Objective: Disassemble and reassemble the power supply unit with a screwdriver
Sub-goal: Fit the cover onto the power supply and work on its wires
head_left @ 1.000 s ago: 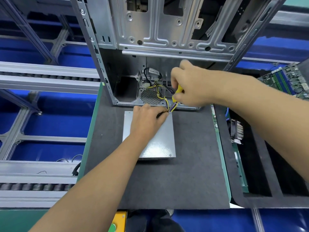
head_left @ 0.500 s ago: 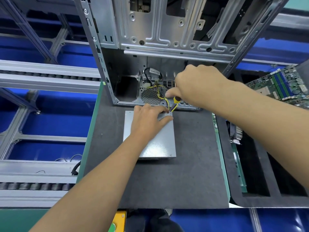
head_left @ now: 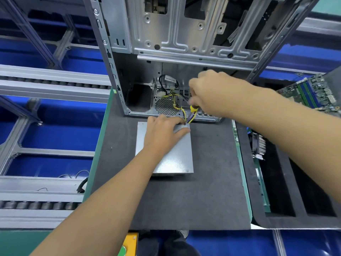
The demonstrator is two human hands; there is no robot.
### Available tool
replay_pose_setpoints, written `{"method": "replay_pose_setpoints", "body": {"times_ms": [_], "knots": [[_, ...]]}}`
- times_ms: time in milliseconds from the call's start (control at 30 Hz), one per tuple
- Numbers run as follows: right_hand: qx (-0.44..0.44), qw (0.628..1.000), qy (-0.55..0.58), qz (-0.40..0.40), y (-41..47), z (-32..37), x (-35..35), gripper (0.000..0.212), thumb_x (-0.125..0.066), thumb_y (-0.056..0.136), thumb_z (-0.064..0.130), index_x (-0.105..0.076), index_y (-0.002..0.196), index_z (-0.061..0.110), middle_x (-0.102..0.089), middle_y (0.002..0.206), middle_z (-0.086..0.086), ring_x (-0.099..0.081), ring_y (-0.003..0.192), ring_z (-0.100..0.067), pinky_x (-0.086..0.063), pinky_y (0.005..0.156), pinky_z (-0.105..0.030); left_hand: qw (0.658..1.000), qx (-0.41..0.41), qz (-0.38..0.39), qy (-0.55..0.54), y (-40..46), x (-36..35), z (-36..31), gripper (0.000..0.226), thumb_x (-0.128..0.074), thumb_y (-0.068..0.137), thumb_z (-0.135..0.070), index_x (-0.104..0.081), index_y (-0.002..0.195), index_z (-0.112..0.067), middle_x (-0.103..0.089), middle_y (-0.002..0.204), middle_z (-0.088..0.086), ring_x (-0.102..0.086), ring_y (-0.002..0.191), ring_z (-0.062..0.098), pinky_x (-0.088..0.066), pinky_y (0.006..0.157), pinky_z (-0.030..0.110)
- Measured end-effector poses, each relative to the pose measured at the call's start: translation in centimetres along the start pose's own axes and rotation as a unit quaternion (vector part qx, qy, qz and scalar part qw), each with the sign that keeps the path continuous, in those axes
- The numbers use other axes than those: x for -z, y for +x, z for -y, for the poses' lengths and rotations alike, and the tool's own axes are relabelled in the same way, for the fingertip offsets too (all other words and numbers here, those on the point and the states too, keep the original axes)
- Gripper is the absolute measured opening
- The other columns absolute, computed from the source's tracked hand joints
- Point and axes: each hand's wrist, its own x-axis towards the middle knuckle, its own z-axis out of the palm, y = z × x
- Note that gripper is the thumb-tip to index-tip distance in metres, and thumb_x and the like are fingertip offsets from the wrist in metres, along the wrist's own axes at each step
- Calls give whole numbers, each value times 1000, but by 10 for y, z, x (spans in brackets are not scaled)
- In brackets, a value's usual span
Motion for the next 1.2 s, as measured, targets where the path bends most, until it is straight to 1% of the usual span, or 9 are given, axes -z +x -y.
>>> {"method": "replay_pose_setpoints", "body": {"times_ms": [100,233,367,567,667,800,967,1067,1200], "knots": [[-29,998,-48,-23,-2,7,-1,43,-39,100,57,-52,101,15,-34,79,-3,-55,94,-38,-39,71,-38,999,-8,-9,-31,1,3,-2,30,-70,87,-49,-72,109,-30,-73,99,-13,-60,99,17,-34,95,39],[-16,998,39,52,1,6,2,23,-52,94,21,-44,112,11,-38,116,-10,-55,92,-34,-48,88,-48,980,-66,-72,-174,3,14,-27,52,-86,74,-27,-68,119,-8,-69,105,-4,-61,97,20,-41,91,20],[-35,999,36,-7,3,3,-1,27,-52,98,39,-42,99,14,-38,84,-5,-48,87,-33,-43,77,-41,938,0,-184,-295,17,24,-56,32,-83,71,-10,-65,95,-21,-63,81,-17,-59,77,1,-45,73,11],[41,989,139,-28,-7,-10,9,26,-58,92,30,-49,114,20,-48,112,-5,-54,99,-31,-47,88,-46,948,-1,-75,-310,26,38,-51,42,-76,80,-12,-53,115,-20,-72,81,-18,-67,80,1,-50,78,22],[20,996,65,-61,-9,-14,14,16,-58,95,30,-63,107,20,-54,102,-8,-56,106,-37,-48,86,-43,937,4,-28,-349,26,38,-45,56,-69,87,-11,-37,127,-33,-74,89,-21,-68,88,2,-46,80,12],[-38,989,-69,-126,-7,-1,1,11,-49,100,17,-56,98,8,-36,85,-10,-55,96,-39,-34,67,-40,926,16,-43,-375,26,33,-56,56,-86,68,-11,-53,110,-25,-64,79,-21,-60,76,4,-50,73,22],[19,987,140,-70,-13,-9,-3,36,-60,93,41,-55,118,16,-49,99,-5,-54,101,-32,-47,85,-44,939,17,-31,-343,27,39,-47,42,-71,84,-5,-42,111,-18,-68,74,-14,-62,71,12,-49,69,25],[10,986,127,-106,-14,-13,-8,20,-59,92,33,-59,100,15,-48,80,-4,-54,88,-33,-45,70,-37,936,-6,21,-352,25,43,-47,43,-65,88,-4,-38,117,-19,-73,86,-6,-65,82,23,-50,79,33],[-89,984,85,-131,-16,-5,-13,44,-52,89,51,-36,65,18,-33,69,-3,-44,76,-33,-31,61,-32,922,26,-50,-383,23,38,-55,49,-75,81,3,-41,107,-20,-72,81,-6,-66,76,9,-51,72,21]]}}
